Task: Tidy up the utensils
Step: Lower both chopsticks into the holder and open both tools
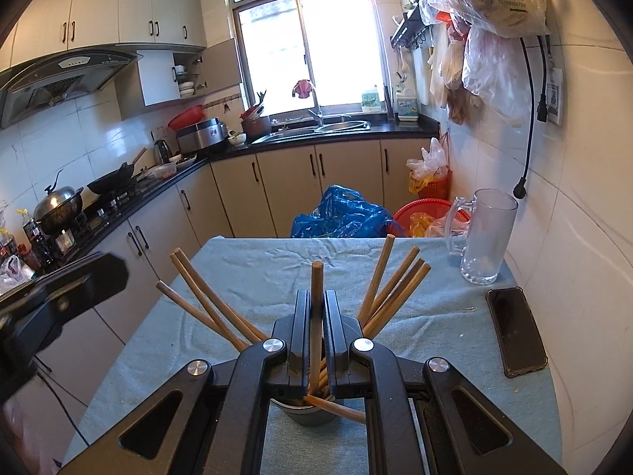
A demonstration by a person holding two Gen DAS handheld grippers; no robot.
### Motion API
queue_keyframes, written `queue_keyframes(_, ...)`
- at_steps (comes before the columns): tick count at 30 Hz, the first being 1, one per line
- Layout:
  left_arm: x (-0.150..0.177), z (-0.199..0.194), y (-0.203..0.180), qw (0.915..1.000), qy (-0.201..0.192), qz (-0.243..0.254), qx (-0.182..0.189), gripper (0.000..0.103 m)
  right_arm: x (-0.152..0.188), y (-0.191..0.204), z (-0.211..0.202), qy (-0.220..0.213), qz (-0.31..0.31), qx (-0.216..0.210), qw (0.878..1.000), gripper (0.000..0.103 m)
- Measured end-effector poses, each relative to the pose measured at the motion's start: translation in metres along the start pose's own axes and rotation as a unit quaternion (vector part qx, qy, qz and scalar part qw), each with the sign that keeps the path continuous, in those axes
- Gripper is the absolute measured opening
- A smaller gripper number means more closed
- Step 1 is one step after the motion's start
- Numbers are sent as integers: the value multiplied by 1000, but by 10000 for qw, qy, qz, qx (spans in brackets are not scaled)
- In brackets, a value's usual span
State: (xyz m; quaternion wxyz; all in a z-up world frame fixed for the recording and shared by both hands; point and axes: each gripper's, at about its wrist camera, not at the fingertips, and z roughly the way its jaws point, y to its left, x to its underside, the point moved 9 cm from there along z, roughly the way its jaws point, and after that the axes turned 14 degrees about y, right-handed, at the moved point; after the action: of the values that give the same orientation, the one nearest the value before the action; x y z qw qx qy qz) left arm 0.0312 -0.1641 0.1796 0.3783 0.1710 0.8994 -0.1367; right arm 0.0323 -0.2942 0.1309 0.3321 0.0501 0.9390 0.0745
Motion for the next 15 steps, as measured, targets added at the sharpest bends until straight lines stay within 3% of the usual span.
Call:
queue_keyframes(6, 14, -22, 9, 9997, -126, -49, -191, 49, 0, 2, 1, -15, -59, 43, 10000, 9)
queue_keyframes(10, 24, -34, 17, 9992, -147, -45, -375, 61, -3, 5, -5, -113, -27, 8, 9999, 34)
queue_keyframes(15, 39, -42, 27, 9989, -61, -170, -430, 66, -10, 10, -19, -254, -95, 73, 9996, 35)
